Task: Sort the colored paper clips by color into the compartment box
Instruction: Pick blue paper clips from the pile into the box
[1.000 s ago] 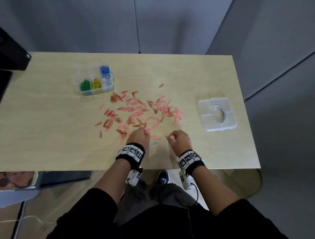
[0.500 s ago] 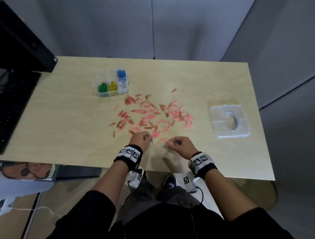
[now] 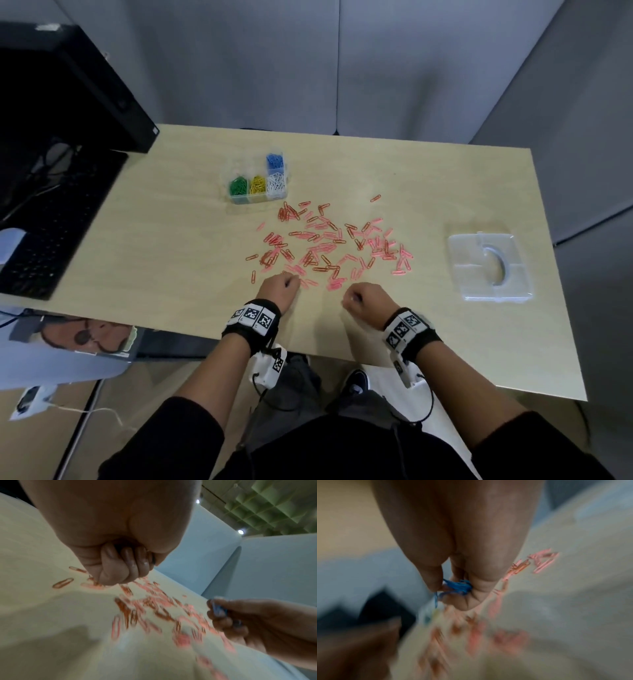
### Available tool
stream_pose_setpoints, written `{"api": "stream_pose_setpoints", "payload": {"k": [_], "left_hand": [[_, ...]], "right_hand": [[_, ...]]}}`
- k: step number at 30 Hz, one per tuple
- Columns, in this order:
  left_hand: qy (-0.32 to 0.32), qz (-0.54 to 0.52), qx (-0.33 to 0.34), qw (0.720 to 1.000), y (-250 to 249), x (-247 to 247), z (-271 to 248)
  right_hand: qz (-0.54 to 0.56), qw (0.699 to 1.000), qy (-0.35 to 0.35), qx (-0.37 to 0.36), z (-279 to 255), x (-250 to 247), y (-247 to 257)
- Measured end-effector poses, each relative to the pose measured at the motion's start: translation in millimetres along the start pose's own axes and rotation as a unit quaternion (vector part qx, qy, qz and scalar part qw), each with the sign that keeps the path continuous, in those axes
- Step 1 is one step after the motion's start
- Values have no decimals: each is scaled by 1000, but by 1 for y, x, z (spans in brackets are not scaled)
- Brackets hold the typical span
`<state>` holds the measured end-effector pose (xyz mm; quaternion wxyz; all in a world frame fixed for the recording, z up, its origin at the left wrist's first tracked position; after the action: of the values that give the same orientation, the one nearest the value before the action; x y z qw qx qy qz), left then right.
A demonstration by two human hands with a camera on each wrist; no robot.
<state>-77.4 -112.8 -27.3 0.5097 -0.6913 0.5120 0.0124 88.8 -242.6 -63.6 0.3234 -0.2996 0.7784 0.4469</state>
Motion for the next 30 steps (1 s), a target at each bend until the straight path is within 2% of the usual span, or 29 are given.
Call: {"api": "stream_pose_setpoints", "payload": {"k": [1, 2, 5, 7, 10, 13, 15, 18, 20, 22, 25, 28, 30], "left_hand": [[-14, -9, 8, 1000, -2, -10, 3], [-29, -31, 15, 999, -5, -20, 9], [-21, -178, -14, 984, -13, -51, 35], [18, -299, -60, 952, -21, -68, 56], [69, -436, -103, 891, -38, -100, 90], [84, -542, -115, 828, -49, -133, 136], [74, -584, -120, 799, -59, -151, 170], [69, -619, -113, 774, -77, -170, 215], [67, -627, -111, 768, -86, -177, 239], [67, -610, -114, 782, -93, -178, 260], [52, -542, -109, 832, -101, -170, 281], [40, -448, -100, 888, -98, -162, 294], [51, -412, -98, 904, -92, -158, 298]], "right_hand": [[102, 995, 1, 0, 5, -12, 3], [217, 976, 2, 4, 12, -27, 7], [489, 872, 7, 2, 45, -82, 28], [563, 826, 19, 0, 70, -114, 45], [594, 803, 41, 17, 111, -144, 69], [573, 817, 35, 59, 156, -161, 86], [534, 841, 21, 77, 189, -172, 93], [468, 880, -13, 83, 238, -186, 103], [425, 900, -39, 88, 267, -192, 106], [359, 927, -61, 94, 293, -195, 108], [258, 958, -77, 94, 323, -194, 112], [169, 977, -80, 99, 339, -190, 120], [124, 984, -74, 104, 343, -187, 125]]}}
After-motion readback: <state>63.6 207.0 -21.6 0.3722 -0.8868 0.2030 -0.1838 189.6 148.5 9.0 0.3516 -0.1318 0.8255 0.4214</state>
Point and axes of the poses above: each hand's wrist, its own z-axis towards the middle knuckle, its own x-axis out of the palm, y = z × x, the point moved 6 cm from there along z, towards the middle knuckle, and after that the axes turned 12 degrees about -z, right-handed, at the moved point
